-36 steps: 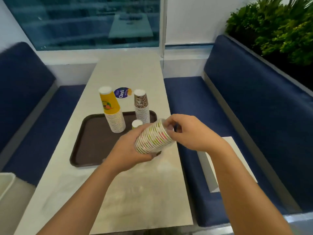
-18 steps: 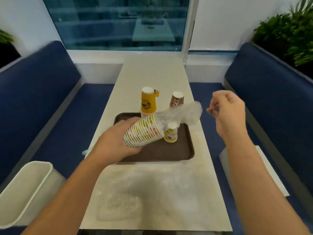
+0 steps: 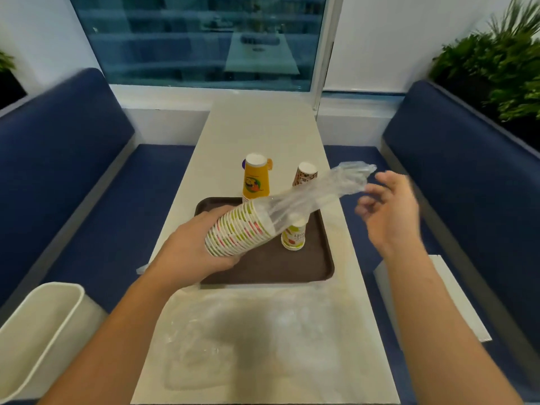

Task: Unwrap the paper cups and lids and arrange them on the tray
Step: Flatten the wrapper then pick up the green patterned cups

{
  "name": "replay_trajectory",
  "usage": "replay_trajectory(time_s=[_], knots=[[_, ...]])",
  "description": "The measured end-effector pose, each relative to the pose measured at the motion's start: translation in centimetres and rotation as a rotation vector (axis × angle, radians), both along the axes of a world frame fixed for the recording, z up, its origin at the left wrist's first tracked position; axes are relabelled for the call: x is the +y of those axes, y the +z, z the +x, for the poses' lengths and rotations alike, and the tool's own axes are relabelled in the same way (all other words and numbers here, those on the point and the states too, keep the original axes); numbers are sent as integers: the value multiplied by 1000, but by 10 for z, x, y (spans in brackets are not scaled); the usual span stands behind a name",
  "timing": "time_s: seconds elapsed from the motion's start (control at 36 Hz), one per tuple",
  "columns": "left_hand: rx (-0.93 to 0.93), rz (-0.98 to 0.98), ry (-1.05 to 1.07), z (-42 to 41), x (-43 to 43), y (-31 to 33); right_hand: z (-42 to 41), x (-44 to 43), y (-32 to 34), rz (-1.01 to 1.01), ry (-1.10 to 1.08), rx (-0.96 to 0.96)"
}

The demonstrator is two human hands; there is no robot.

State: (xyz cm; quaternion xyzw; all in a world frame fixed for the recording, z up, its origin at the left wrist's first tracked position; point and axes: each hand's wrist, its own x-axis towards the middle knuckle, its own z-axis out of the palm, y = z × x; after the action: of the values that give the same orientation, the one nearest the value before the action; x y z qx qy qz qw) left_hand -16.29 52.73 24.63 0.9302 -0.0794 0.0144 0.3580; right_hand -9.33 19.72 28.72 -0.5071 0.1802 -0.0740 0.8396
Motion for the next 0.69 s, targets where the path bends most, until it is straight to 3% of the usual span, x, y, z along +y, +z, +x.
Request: replay_trajectory(time_s=[0.11,0.17,0.28,0.33,0.39,0.47,0.56,0.61,0.69], knots=[[19,3,-12,0,-4,0,-20,29,-11,-470,468,-43],[36,26,-13,0,-4,0,-16,27,-7,-499,345,-102],[47,-41,5,-6,-1,5,-2,-7,11,-68,-116,-53],[73,-89,28,-8,-1,8,-2,-15,9,211,-168,-106],[100,-180,50,-9,-4,13,-5,-6,0,181,-35,-59],[98,-282,51,-7,-19,22,-25,34,-30,-121,418,38],[93,-421,48,-7,-46,28,-61,79,-66,-285,944,-139],[126,-473,31,-6,-60,34,-79,99,-81,-233,1018,-188],[170,-552,33,4,-68,51,-85,112,-86,-253,858,-162]])
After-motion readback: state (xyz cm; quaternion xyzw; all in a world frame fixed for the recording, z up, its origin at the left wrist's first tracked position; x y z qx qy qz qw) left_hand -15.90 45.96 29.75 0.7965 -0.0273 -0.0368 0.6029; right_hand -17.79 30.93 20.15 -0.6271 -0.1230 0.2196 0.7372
